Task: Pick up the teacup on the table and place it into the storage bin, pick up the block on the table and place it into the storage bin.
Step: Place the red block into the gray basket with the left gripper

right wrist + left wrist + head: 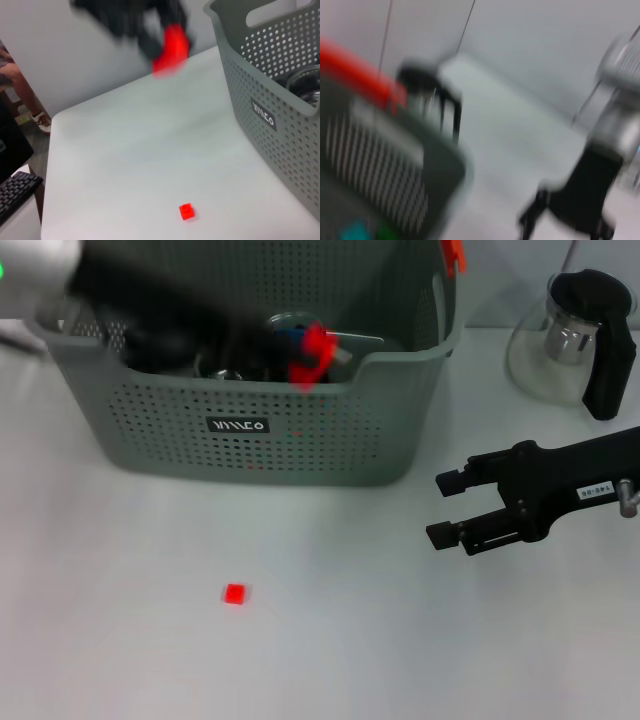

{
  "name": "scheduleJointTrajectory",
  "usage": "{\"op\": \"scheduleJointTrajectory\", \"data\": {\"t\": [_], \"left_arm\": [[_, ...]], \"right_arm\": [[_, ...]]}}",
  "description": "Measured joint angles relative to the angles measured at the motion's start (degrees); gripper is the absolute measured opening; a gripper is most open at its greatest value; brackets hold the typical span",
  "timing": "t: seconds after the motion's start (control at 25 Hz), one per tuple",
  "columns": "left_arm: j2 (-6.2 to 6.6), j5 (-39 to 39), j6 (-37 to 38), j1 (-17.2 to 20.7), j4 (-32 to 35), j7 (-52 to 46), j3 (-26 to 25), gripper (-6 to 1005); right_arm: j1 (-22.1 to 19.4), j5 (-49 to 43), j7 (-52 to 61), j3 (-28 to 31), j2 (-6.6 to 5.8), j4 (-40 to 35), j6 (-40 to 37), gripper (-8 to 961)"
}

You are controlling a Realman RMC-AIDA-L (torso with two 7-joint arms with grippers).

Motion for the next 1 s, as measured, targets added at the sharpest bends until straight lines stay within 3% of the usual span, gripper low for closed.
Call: {"op": "scheduleJointTrajectory", "data": {"t": [0.2,0.36,0.4,0.48,0.68,1.0], "left_arm": [[4.92,-12.89,-5.01,-4.22,-6.53,1.70,-5.17,292],[8.12,-13.79,-16.02,-8.36,-17.37,6.34,-5.85,293],[8.12,-13.79,-16.02,-8.36,-17.37,6.34,-5.85,294],[8.42,-12.22,-24.84,-8.92,-22.54,8.75,-5.44,294],[8.00,-8.94,-35.17,-8.55,-25.64,9.47,-3.60,295],[6.27,-6.37,-42.97,-7.86,-27.96,10.51,0.44,297]], "right_arm": [[0.19,-0.10,0.00,-0.01,-0.09,0.17,-0.01,837],[0.23,-0.16,0.00,-0.01,-0.13,0.20,0.26,837],[0.22,-0.19,0.01,-0.01,-0.13,0.20,0.38,837],[0.21,-0.25,0.01,-0.01,-0.09,0.21,0.80,836],[-0.14,-0.33,0.02,-0.01,0.06,0.27,1.14,835],[-0.27,-0.37,0.03,-0.06,0.02,1.16,1.27,834]]}}
